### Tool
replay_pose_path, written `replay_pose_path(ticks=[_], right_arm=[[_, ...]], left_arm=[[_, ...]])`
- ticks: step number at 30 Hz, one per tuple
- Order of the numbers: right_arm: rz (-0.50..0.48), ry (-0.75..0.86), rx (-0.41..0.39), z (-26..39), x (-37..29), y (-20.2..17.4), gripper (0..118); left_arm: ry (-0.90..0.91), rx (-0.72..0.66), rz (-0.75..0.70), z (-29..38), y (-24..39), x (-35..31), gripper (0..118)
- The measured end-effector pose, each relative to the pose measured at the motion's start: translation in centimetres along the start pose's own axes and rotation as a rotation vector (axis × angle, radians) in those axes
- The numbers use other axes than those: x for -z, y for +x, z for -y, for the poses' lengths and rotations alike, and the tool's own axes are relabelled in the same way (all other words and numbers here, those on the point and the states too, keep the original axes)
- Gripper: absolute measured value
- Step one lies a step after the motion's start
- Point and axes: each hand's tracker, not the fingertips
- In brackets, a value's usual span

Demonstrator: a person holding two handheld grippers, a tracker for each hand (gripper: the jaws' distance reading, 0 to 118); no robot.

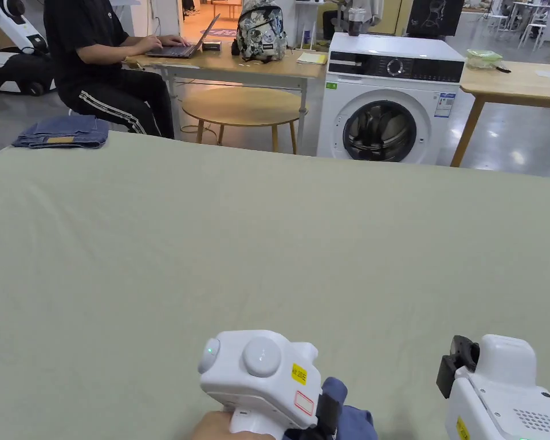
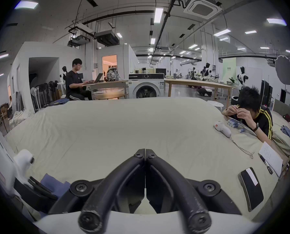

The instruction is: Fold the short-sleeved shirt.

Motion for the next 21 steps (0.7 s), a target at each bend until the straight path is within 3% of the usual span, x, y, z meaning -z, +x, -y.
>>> replay_pose_path(ticks=[2,6,11,13,14,15,16,21], right_arm=[[0.004,-0.004,0.001,0.1,0.0,0.1,0],[0.007,-0.009,0.003,0.1,0.0,0.3,0],[0.005,-0.007,0.002,-0.1,-0.1,0.4,0],[0.005,-0.006,0.004,-0.1,-0.1,0.3,0],[0.004,-0.007,0.006,-0.1,-0.1,0.2,0],[0.003,-0.008,0.009,0.0,-0.1,0.2,0],[0.002,-0.009,0.011,0.0,-0.1,0.1,0],[0.000,-0.017,0.010,0.4,0.0,0.0,0]], left_arm=[[-0.005,-0.004,-0.012,0.0,-0.1,0.9,7],[0.012,-0.035,0.115,0.4,-0.5,-0.2,41],[0.072,0.009,0.223,0.3,-0.9,-4.2,44],[0.114,-0.001,0.231,0.2,-1.3,-4.9,40],[0.121,-0.008,0.216,0.1,-1.6,-4.8,30],[0.126,-0.020,0.206,-0.1,-1.9,-4.4,11],[0.125,-0.035,0.203,-0.2,-2.1,-3.8,7],[0.022,-0.101,0.313,0.4,-2.3,1.5,5]])
